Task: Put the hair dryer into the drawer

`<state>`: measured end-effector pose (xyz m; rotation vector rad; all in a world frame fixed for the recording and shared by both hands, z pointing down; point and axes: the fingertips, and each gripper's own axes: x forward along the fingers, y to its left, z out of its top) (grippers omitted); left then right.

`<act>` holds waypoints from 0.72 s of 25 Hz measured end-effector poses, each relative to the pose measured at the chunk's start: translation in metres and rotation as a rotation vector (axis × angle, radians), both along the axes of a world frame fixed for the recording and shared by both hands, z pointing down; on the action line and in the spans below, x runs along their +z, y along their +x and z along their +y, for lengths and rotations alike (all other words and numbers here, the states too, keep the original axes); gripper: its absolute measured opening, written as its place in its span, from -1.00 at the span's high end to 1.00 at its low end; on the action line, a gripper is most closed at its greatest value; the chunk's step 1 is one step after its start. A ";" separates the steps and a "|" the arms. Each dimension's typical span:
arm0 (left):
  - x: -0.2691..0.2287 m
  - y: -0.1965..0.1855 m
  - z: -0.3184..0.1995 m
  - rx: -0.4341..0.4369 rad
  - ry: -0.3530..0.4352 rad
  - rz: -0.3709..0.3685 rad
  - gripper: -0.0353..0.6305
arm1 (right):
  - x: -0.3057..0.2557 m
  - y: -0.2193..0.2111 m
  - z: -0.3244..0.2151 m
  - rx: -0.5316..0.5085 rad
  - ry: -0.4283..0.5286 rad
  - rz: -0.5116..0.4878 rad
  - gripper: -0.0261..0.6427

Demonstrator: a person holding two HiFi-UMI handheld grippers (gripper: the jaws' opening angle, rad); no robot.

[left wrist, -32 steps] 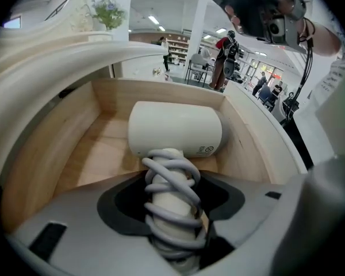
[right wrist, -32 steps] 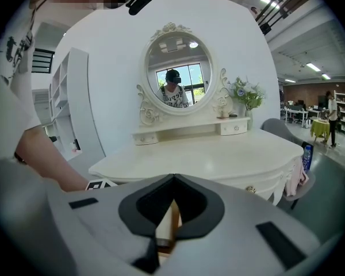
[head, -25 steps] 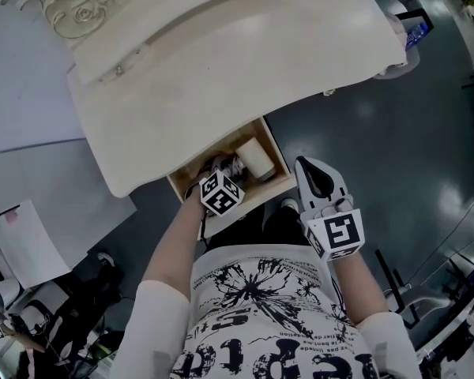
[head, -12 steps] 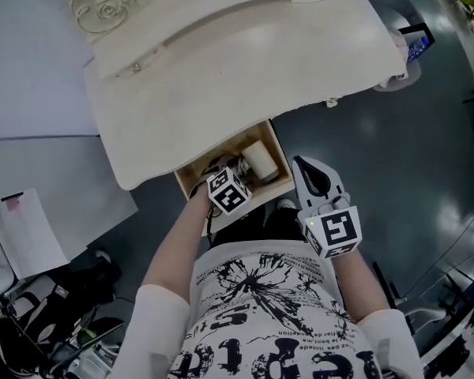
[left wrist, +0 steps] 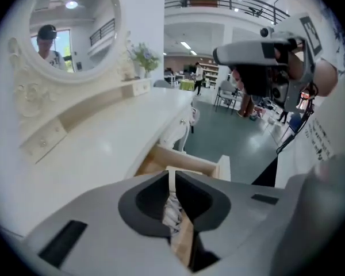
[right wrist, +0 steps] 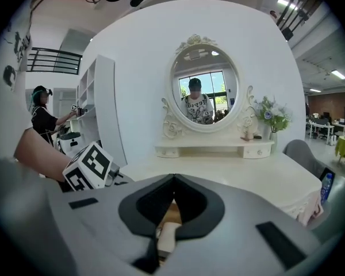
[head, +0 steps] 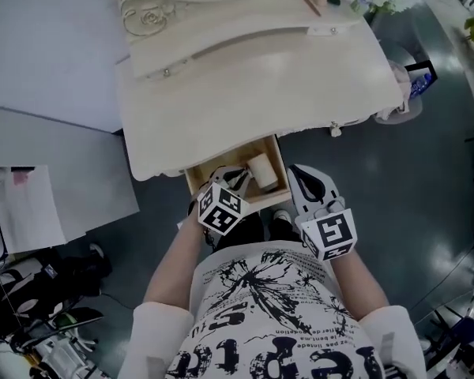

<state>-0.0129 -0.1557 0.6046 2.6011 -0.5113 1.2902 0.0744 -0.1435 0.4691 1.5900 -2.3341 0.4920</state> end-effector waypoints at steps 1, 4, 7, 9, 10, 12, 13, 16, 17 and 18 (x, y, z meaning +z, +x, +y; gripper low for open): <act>-0.012 -0.001 -0.003 -0.025 0.026 0.016 0.76 | -0.005 -0.001 -0.001 -0.017 0.010 0.003 0.87; -0.055 -0.005 -0.008 -0.109 0.108 0.094 0.82 | -0.021 -0.001 -0.002 -0.058 0.040 0.009 0.87; -0.102 -0.013 -0.015 -0.207 0.209 0.198 0.83 | -0.039 -0.003 -0.006 -0.100 0.081 0.007 0.87; -0.135 -0.019 -0.019 -0.260 0.291 0.267 0.83 | -0.051 -0.005 -0.009 -0.125 0.115 0.001 0.87; -0.151 -0.023 -0.020 -0.280 0.331 0.301 0.83 | -0.057 -0.006 -0.010 -0.135 0.133 -0.002 0.88; -0.181 -0.031 -0.019 -0.313 0.407 0.352 0.83 | -0.069 -0.009 -0.011 -0.154 0.163 -0.013 0.87; -0.194 -0.037 -0.019 -0.332 0.440 0.370 0.83 | -0.075 -0.011 -0.011 -0.165 0.175 -0.019 0.87; -0.232 -0.057 -0.020 -0.416 0.531 0.429 0.83 | -0.092 -0.017 -0.012 -0.194 0.218 -0.024 0.88; -0.244 -0.064 -0.020 -0.446 0.563 0.452 0.83 | -0.099 -0.019 -0.013 -0.202 0.235 -0.029 0.87; -0.255 -0.071 -0.020 -0.475 0.594 0.475 0.83 | -0.106 -0.020 -0.014 -0.208 0.251 -0.036 0.87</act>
